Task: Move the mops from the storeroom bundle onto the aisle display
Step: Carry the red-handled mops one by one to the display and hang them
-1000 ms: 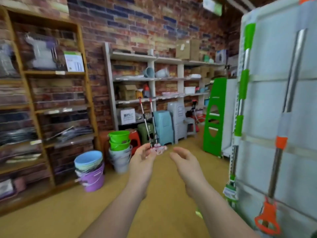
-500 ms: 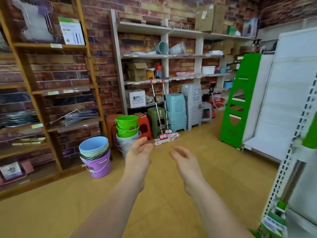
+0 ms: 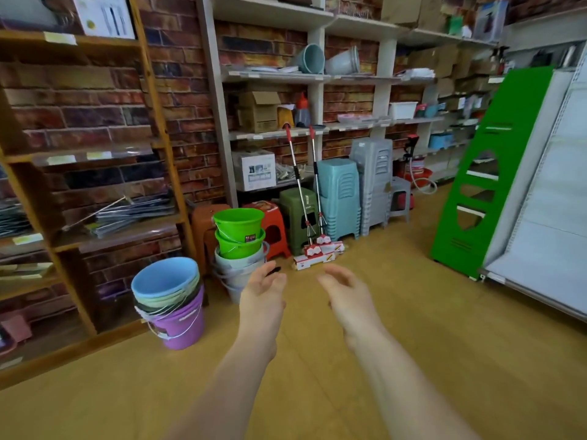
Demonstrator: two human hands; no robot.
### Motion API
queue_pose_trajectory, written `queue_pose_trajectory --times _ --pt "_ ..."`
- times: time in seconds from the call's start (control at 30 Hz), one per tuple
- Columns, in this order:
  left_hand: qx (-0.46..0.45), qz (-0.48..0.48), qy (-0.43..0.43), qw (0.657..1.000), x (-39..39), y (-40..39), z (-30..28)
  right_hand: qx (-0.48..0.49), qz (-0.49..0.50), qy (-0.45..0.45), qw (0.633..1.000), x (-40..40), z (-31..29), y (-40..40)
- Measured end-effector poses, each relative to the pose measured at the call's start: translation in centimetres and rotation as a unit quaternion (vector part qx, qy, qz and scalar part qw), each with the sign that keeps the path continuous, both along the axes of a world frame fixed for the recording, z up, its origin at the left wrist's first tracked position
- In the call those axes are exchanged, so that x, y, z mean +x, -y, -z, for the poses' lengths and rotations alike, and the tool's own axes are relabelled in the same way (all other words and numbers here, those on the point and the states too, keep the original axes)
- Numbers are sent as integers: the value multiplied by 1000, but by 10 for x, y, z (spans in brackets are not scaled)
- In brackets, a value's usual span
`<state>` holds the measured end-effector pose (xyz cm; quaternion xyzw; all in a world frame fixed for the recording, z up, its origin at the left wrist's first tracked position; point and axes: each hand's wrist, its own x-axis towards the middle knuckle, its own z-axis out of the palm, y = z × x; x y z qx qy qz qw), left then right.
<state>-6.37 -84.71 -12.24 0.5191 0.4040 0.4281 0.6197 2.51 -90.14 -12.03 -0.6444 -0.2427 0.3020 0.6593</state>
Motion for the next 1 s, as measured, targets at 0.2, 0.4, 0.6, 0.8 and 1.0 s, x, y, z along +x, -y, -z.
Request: queue_pose_trajectory --times 0.2,0.4,0.6,0.8,1.0 --pt "0 28 -21 999 58 -140 -5 -11 39 -30 999 50 -10 -122" --pt "-10 60 -13 998 139 -250 19 -28 83 -27 996 134 10 -226" --pt "15 43 -27 999 250 -377 29 -15 54 -24 998 244 23 -358" --pt "34 47 -25 998 357 -498 -4 -18 36 5 999 349 1 -485" --pt "19 44 -24 999 439 -620 -9 -23 17 15 999 431 4 -605"
